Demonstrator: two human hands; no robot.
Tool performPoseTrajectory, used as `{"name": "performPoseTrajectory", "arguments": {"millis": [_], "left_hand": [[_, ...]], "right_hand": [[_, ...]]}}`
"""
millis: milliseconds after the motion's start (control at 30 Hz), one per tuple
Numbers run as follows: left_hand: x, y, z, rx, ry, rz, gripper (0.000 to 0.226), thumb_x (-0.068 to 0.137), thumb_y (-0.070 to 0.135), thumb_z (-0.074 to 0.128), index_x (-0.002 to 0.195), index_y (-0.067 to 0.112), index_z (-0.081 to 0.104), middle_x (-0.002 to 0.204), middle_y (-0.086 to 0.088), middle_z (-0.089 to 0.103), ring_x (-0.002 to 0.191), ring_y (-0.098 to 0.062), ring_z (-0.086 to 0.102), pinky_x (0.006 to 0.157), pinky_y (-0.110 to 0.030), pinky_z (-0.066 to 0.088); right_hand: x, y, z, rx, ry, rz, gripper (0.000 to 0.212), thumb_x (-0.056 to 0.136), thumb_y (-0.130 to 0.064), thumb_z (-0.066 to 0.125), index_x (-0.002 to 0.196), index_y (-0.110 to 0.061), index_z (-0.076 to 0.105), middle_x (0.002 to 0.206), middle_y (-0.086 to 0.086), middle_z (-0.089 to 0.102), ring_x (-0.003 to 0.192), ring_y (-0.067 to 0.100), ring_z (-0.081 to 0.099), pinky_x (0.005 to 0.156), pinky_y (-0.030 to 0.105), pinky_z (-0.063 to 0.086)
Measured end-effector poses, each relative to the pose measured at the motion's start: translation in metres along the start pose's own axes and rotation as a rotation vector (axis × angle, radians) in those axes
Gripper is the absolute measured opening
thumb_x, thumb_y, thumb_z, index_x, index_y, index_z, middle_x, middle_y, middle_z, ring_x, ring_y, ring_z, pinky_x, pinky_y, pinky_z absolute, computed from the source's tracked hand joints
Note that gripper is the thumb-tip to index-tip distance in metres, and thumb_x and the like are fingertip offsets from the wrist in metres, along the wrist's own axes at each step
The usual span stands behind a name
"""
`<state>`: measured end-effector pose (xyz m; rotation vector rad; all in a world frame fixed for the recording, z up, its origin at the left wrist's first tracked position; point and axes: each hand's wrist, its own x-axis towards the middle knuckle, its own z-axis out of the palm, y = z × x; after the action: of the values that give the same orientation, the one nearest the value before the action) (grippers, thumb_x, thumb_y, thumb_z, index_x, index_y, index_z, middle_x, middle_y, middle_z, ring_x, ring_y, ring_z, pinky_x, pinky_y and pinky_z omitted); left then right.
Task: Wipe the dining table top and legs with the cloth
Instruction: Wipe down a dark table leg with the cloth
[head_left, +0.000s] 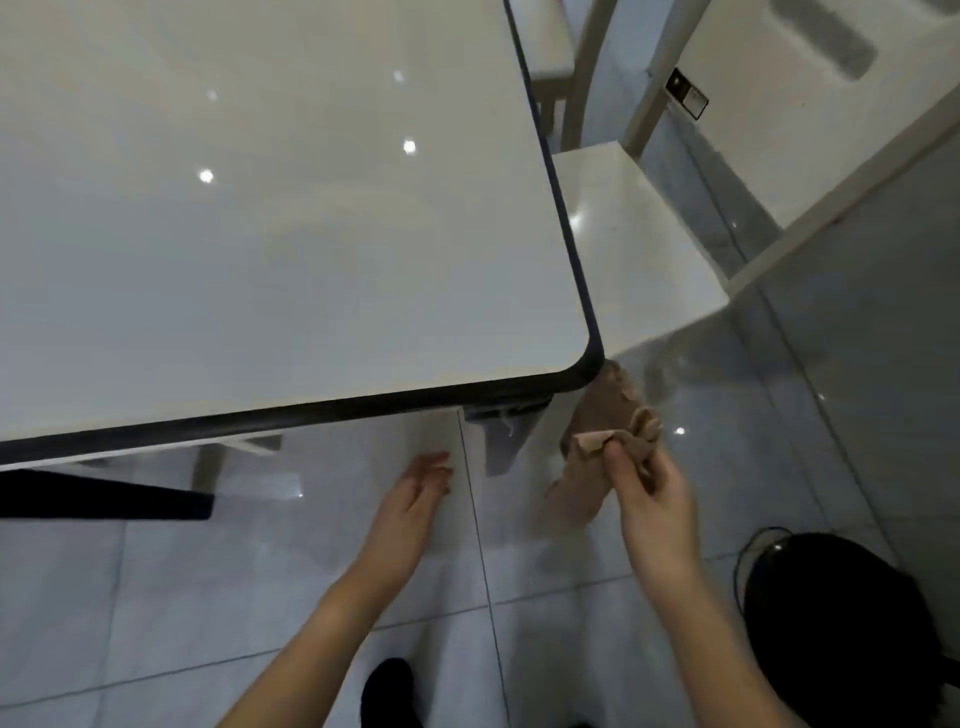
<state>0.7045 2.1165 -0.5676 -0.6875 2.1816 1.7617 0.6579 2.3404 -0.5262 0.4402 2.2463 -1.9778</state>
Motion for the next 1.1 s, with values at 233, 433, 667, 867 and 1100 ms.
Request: {"name": "performPoseTrajectory", "arguments": {"millis": [233,433,667,867,1100], "left_hand": [[0.093,-0.015,0.047,-0.246,-0.030,0.334,0.032,0.099,0.013,0.038,0.101,0.044,0.041,0.099,0.030,0.051,0.087,0.021,0.052,0.069,0.006,0.037],[0.144,-0.039,0.064,-0.378,-0.142,0.751,0.033,0.096,0.001,0.032,0.112,0.029,0.041,0.087,0.038,0.064,0.082,0.021,0.058,0.070,-0.002,0.046],[0.193,-0.039,0.081,-0.341,0.059,1.018,0.017,0.092,0.014,0.041,0.108,0.014,0.048,0.079,0.000,0.054,0.053,0.006,0.057,0.049,-0.001,0.039],[0.185,-0.027,0.081,-0.392,0.082,0.948,0.045,0.082,0.049,0.060,0.100,0.011,0.045,0.105,-0.017,0.060,0.064,-0.002,0.058,0.052,-0.001,0.041],[0.196,-0.029,0.083,-0.422,0.108,0.903,0.004,0.092,0.019,0.046,0.095,0.017,0.046,0.075,-0.002,0.054,0.066,-0.019,0.053,0.043,-0.006,0.041]], "right_hand": [[0.036,0.060,0.060,0.050,-0.061,-0.450,0.037,0.090,-0.035,0.063,0.120,-0.014,0.063,0.108,-0.014,0.071,0.096,-0.007,0.063,0.075,0.007,0.046],[0.087,0.110,0.094,0.277,-0.078,-0.738,0.069,0.079,-0.040,0.071,0.138,-0.014,0.048,0.098,0.005,0.066,0.068,0.006,0.060,0.056,0.018,0.049],[0.117,0.151,0.117,0.225,0.038,-1.018,0.075,0.081,-0.034,0.067,0.147,-0.026,0.032,0.128,-0.006,0.061,0.109,0.015,0.063,0.086,0.021,0.052],[0.099,0.136,0.108,0.264,-0.048,-0.944,0.071,0.086,0.000,0.066,0.133,-0.047,0.041,0.113,-0.031,0.064,0.100,-0.009,0.062,0.077,0.011,0.053],[0.098,0.137,0.095,0.253,-0.148,-0.906,0.069,0.083,0.012,0.062,0.126,-0.040,0.049,0.100,-0.025,0.071,0.091,0.001,0.067,0.067,0.009,0.049]]}}
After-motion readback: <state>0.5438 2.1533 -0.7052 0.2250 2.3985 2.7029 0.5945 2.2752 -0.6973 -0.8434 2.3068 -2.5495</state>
